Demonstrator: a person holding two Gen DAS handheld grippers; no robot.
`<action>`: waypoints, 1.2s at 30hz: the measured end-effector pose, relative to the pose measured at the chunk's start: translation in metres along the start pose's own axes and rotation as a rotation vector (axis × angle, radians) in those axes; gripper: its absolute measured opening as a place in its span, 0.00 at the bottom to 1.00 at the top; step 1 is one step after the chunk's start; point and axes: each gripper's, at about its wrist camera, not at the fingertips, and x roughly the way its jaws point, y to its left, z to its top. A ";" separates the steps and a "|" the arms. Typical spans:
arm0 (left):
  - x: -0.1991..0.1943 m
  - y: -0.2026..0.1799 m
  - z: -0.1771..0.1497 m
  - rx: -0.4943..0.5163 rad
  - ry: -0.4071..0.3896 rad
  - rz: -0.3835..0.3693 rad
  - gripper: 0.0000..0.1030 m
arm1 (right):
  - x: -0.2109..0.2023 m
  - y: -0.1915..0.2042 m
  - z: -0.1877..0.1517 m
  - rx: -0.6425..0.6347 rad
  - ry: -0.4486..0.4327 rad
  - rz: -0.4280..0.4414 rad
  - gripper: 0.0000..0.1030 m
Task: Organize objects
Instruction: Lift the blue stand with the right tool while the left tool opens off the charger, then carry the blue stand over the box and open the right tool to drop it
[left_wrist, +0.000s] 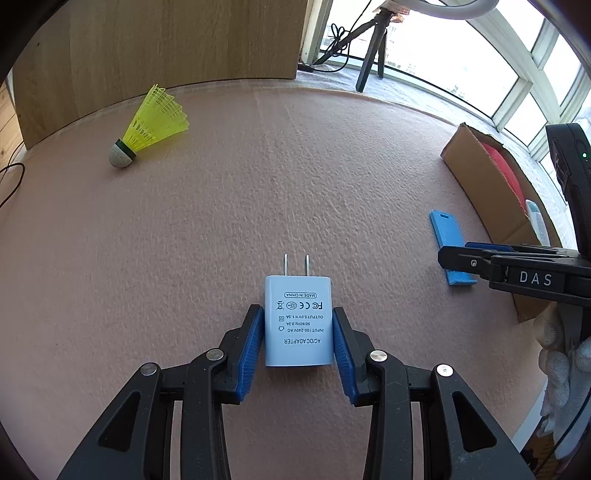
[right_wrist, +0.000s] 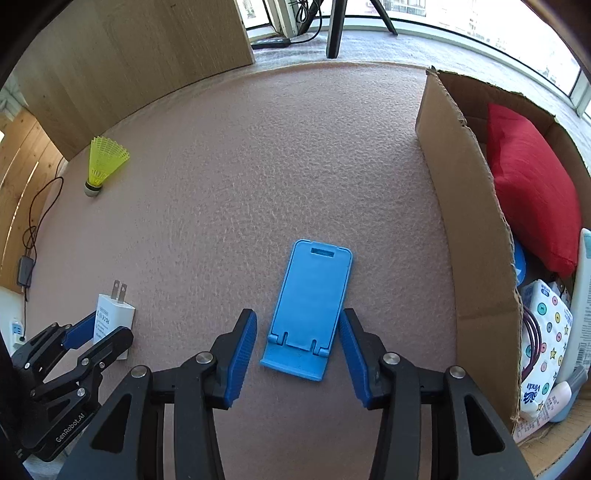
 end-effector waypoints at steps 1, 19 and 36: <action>-0.001 0.000 -0.001 -0.003 0.000 -0.002 0.39 | 0.001 0.003 0.001 -0.024 0.001 -0.006 0.42; 0.000 -0.002 -0.002 -0.013 0.008 -0.019 0.56 | -0.013 0.017 -0.019 -0.132 -0.046 0.041 0.33; 0.000 -0.002 -0.003 -0.022 0.017 -0.035 0.60 | -0.001 0.024 -0.005 -0.188 0.030 0.022 0.35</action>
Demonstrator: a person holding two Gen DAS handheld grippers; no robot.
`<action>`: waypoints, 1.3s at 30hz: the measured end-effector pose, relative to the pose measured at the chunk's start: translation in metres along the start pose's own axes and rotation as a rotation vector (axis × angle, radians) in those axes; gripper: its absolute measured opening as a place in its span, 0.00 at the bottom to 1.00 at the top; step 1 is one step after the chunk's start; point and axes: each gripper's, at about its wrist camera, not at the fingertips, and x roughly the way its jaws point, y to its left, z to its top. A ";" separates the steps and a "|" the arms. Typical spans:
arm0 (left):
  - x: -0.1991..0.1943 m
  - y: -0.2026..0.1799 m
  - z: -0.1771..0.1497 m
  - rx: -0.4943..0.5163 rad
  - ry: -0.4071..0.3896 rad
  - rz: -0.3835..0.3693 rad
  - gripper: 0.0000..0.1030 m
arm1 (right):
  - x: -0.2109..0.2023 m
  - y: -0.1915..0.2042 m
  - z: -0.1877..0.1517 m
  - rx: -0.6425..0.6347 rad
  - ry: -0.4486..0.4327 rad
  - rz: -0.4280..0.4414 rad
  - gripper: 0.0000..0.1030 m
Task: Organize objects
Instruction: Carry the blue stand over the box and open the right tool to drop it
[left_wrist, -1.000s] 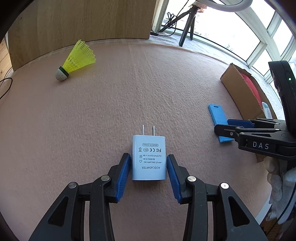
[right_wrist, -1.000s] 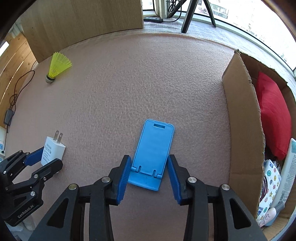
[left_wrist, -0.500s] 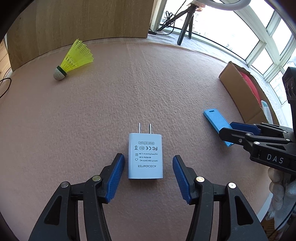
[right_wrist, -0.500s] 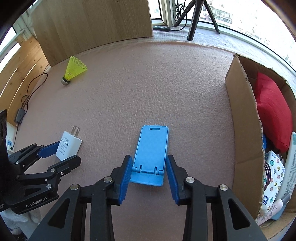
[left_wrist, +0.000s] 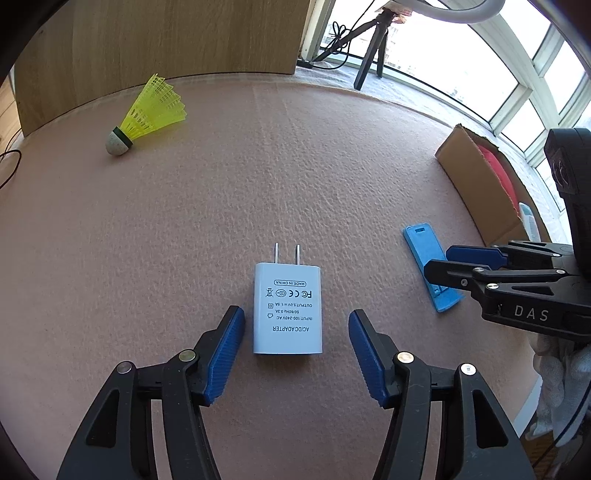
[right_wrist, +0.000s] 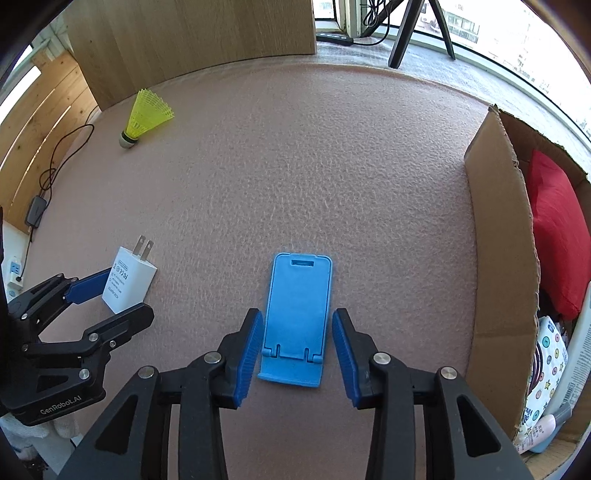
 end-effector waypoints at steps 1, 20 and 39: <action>-0.001 0.000 -0.001 0.004 0.001 0.002 0.60 | 0.002 0.001 0.002 -0.009 0.010 -0.012 0.35; -0.020 0.016 -0.034 0.039 0.022 0.041 0.60 | -0.013 -0.012 0.000 0.014 -0.061 0.028 0.33; -0.017 0.017 -0.029 -0.002 0.021 0.041 0.60 | -0.102 -0.083 -0.024 0.156 -0.240 -0.050 0.33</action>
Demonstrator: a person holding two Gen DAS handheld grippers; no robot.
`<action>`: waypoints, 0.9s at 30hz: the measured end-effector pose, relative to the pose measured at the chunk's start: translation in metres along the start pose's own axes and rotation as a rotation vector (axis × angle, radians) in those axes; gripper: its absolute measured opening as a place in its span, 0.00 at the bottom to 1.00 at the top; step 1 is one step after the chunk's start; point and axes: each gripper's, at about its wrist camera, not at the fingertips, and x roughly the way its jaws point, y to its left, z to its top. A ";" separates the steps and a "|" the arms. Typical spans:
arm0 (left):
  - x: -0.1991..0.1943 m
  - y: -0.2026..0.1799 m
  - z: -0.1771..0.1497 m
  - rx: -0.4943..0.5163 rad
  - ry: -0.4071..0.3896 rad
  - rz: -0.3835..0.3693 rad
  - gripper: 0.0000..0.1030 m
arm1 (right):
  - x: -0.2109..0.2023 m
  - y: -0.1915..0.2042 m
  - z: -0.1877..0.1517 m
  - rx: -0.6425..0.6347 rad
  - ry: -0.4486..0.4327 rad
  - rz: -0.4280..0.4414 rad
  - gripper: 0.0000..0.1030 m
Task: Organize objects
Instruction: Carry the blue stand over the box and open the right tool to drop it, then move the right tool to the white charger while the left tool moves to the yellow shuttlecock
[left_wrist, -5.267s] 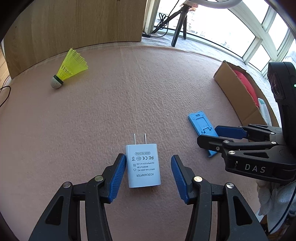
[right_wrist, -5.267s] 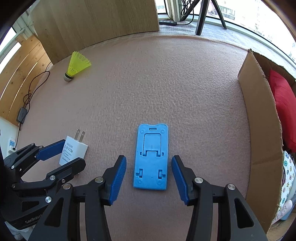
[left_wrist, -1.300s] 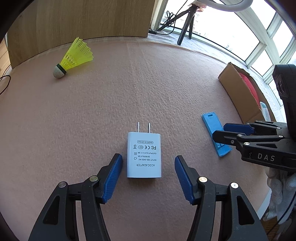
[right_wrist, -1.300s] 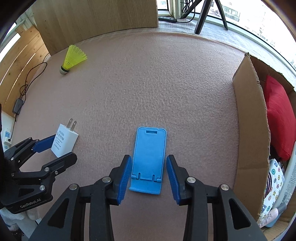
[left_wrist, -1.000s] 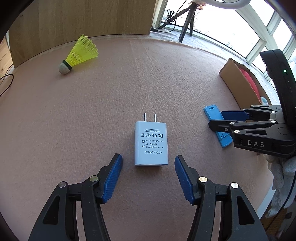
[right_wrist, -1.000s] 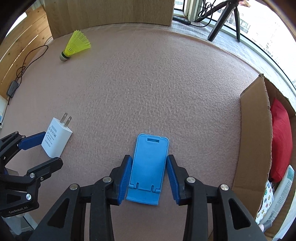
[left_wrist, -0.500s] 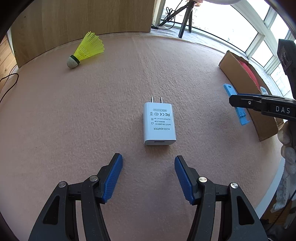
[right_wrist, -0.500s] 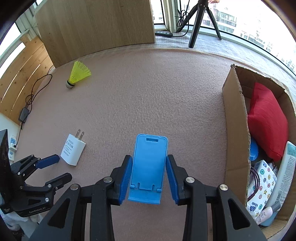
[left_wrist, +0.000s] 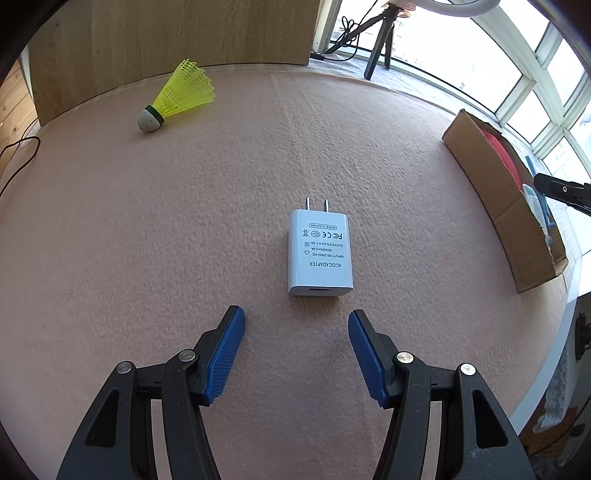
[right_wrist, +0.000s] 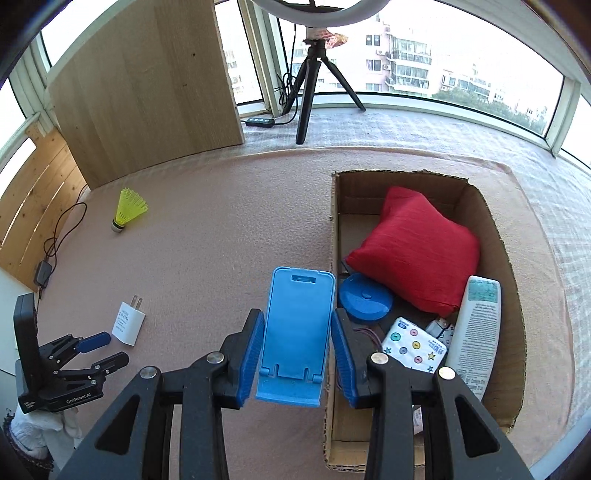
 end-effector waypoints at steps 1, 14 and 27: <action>0.000 0.000 0.000 0.000 0.000 0.000 0.60 | -0.001 -0.007 0.000 0.015 -0.001 -0.011 0.33; 0.001 0.000 0.002 0.003 0.002 -0.003 0.60 | -0.004 -0.050 -0.006 0.132 -0.008 -0.078 0.42; 0.002 0.001 0.006 0.010 -0.008 -0.040 0.60 | -0.003 -0.006 -0.017 0.097 0.002 0.023 0.47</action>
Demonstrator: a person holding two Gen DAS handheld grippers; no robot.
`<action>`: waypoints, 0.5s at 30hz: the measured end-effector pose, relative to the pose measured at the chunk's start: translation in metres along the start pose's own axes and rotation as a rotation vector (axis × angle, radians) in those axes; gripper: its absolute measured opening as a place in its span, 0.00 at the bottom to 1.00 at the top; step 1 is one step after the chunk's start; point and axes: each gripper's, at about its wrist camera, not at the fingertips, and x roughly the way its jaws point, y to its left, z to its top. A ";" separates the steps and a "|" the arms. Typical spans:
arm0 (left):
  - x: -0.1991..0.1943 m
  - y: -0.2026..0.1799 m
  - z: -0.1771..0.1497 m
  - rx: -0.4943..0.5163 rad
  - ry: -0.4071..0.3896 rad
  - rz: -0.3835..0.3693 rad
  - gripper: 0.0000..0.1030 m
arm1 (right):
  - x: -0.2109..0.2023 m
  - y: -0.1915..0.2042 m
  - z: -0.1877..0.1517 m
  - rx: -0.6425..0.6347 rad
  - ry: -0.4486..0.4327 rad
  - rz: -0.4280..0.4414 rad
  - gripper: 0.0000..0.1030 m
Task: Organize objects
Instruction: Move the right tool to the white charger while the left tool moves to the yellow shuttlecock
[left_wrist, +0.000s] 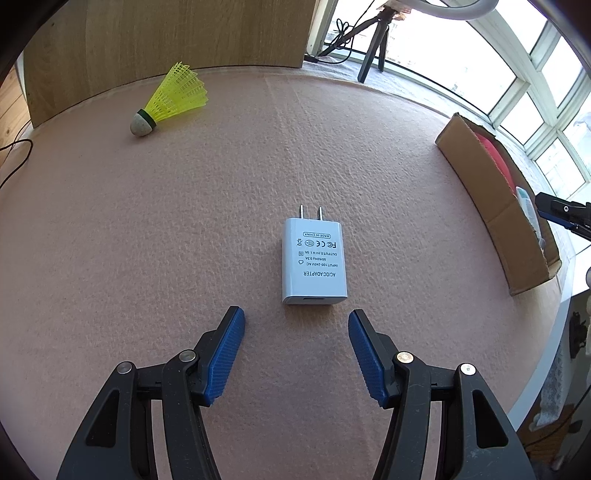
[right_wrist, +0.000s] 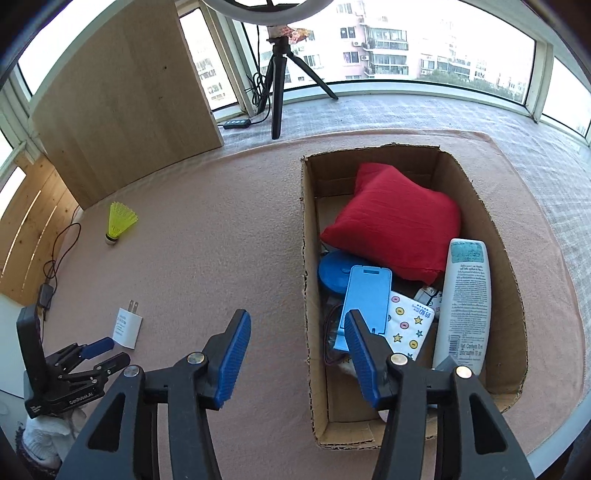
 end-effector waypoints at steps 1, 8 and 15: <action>0.000 0.000 0.001 0.001 0.000 -0.006 0.60 | 0.001 0.006 -0.002 -0.006 0.001 0.011 0.47; 0.000 -0.009 0.003 0.026 -0.004 -0.015 0.57 | 0.008 0.052 -0.010 -0.079 -0.003 0.047 0.48; 0.004 -0.017 0.009 0.047 -0.004 -0.015 0.56 | 0.017 0.079 -0.015 -0.097 -0.004 0.082 0.48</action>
